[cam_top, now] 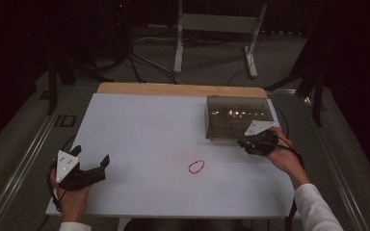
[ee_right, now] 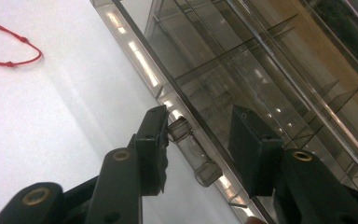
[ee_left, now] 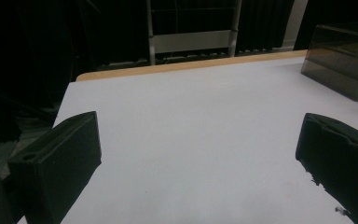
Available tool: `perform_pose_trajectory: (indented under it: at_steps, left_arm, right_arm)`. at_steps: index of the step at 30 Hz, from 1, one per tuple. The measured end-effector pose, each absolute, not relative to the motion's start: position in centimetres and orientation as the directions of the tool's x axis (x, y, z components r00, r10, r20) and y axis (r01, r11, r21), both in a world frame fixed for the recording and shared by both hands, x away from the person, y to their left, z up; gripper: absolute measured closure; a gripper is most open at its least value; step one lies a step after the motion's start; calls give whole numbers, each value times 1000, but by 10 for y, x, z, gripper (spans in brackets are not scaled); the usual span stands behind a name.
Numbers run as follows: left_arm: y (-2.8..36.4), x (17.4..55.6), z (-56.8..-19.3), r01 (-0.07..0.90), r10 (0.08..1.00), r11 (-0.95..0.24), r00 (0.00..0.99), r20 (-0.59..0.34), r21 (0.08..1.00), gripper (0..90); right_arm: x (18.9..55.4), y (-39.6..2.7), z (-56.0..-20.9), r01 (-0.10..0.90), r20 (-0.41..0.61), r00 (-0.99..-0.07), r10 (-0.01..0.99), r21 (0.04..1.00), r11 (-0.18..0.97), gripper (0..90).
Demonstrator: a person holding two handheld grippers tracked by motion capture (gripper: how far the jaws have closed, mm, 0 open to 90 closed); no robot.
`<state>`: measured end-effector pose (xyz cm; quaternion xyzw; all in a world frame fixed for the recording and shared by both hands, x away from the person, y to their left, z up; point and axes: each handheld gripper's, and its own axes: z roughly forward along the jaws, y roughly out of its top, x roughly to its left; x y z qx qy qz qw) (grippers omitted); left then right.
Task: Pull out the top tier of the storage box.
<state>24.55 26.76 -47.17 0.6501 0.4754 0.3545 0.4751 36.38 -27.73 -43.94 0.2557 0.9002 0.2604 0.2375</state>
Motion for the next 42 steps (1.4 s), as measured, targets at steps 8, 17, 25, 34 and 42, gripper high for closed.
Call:
perform_pose_trajectory:
  at_steps: [8, 17, 25, 34, 42]
  left_arm:
    - [268, 245, -471, 281, 955, -97, 297, 10, 955, 16]
    - [268, 245, -472, 281, 955, -95, 296, 8, 955, 16]
    - [268, 245, -472, 281, 955, -96, 297, 9, 955, 16]
    - [267, 246, -472, 282, 955, -97, 297, 9, 955, 16]
    - [267, 246, -472, 282, 955, -97, 296, 10, 954, 16]
  right_arm:
    - [361, -276, -439, 326, -302, -763, 572, 584, 743, 586]
    - [357, -276, -440, 316, -303, -768, 565, 588, 745, 591]
    - [354, -278, -440, 310, -303, -773, 558, 587, 748, 591]
    - [351, -279, -441, 307, -298, -777, 555, 591, 746, 591]
    - [349, -280, -441, 306, -297, -778, 554, 591, 746, 590]
